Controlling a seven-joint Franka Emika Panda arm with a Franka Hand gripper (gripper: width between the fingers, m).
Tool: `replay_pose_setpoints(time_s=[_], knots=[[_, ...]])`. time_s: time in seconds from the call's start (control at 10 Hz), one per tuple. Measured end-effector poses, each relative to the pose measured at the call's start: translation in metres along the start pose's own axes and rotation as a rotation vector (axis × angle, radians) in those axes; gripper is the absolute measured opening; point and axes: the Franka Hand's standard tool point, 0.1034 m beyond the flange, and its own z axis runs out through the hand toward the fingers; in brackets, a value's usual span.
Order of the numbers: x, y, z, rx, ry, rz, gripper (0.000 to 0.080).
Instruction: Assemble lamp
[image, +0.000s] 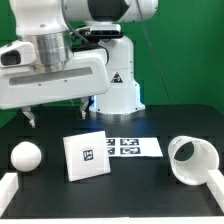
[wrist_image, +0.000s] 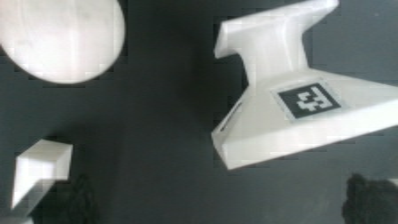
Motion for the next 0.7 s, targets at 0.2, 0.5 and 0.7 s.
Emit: replay_pose_setpoints(time_s=[0.2, 0.5, 0.7], knots=[[0.0, 0.0, 0.0, 0.0, 0.0, 0.0, 0.0699], [-0.002, -0.028, -0.002, -0.073, 0.108, -0.143, 0.0699], [-0.011, -0.024, 0.003, -0.15, 0.201, -0.291, 0.0699]])
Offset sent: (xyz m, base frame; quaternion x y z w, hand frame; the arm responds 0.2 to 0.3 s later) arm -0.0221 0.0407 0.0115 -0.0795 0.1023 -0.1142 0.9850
